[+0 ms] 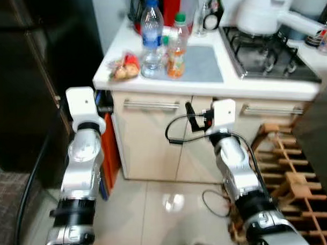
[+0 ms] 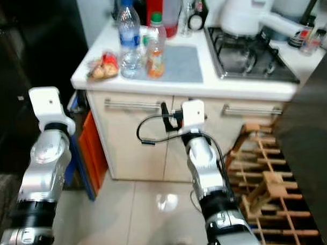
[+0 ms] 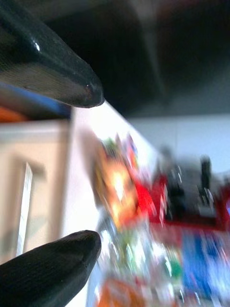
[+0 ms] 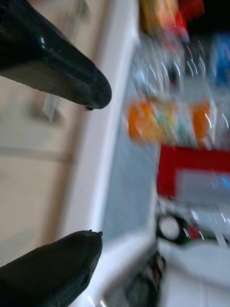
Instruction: Restocking fridge
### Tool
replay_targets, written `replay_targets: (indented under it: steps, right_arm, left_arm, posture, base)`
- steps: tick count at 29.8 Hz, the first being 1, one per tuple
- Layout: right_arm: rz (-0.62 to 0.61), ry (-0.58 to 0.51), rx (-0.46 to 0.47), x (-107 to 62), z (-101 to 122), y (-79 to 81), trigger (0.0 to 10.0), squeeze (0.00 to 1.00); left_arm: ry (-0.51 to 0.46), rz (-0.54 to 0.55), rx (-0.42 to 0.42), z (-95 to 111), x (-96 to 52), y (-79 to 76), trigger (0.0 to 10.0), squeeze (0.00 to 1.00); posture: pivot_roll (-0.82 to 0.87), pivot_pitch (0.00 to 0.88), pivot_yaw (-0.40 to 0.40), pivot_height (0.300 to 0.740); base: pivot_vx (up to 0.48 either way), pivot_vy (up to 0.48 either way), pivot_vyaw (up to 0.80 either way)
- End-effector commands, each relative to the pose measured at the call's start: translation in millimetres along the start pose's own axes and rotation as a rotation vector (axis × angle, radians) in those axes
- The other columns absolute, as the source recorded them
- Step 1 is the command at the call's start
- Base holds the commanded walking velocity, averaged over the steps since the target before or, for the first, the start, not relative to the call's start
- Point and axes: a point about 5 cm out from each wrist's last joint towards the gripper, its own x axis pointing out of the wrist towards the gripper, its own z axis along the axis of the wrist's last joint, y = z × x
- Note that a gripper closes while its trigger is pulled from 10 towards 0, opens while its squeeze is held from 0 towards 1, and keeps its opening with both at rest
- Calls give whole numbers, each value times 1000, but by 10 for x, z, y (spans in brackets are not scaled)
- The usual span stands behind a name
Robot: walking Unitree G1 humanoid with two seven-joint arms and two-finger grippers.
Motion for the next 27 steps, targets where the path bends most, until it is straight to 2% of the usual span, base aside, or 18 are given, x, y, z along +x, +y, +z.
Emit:
replay_targets:
  steps: [1,3,7,12,14,18,19,21,22,27]
  right_arm:
    - [38,-134,13,162,352,107,10000,0]
    - [62,-234,22,237,618,147,10000,0]
    - [77,-452,48,342,1273,138,10000,0]
    - [65,-574,89,424,1738,84,10000,0]
    - [77,-586,94,437,1825,94,10000,0]
    - [46,-523,67,504,1764,38,10000,0]
    - [-2,-431,-1,566,1641,-10,10000,0]
    - [-14,-408,-19,579,1613,-21,10000,0]
    - [-6,-346,14,623,1513,-15,10000,0]
    - [15,-305,76,673,1478,20,10000,0]
  left_arm:
    - [-77,-20,19,157,11,33,10000,0]
    - [-126,-45,53,238,-3,-17,10000,0]
    - [-217,-86,54,416,-14,-98,10000,0]
    - [-329,-111,40,634,-36,-160,10000,0]
    - [-359,-117,45,688,-51,-177,10000,0]
    - [-353,-149,19,696,-59,-217,10000,0]
    - [-335,-148,-4,678,-53,-212,10000,0]
    - [-332,-147,-8,676,-53,-210,10000,0]
    - [-309,-138,-31,653,-41,-189,10000,0]
    - [-300,-134,-40,647,-35,-172,10000,0]
  posture:
    - [-41,0,-21,740]
    - [-36,0,-21,740]
    - [-27,0,-29,740]
    - [-23,0,-31,740]
    - [-22,0,-32,740]
    - [-18,0,-33,740]
    - [-18,0,-33,740]
    - [-18,0,-33,740]
    - [-16,0,-33,740]
    - [-11,0,-40,740]
  base:
    - [480,0,0]
    - [480,0,0]
    - [480,0,0]
    - [384,0,0]
    - [0,0,0]
    - [0,0,0]
    - [0,0,0]
    - [0,0,0]
    - [0,0,0]
    - [0,0,0]
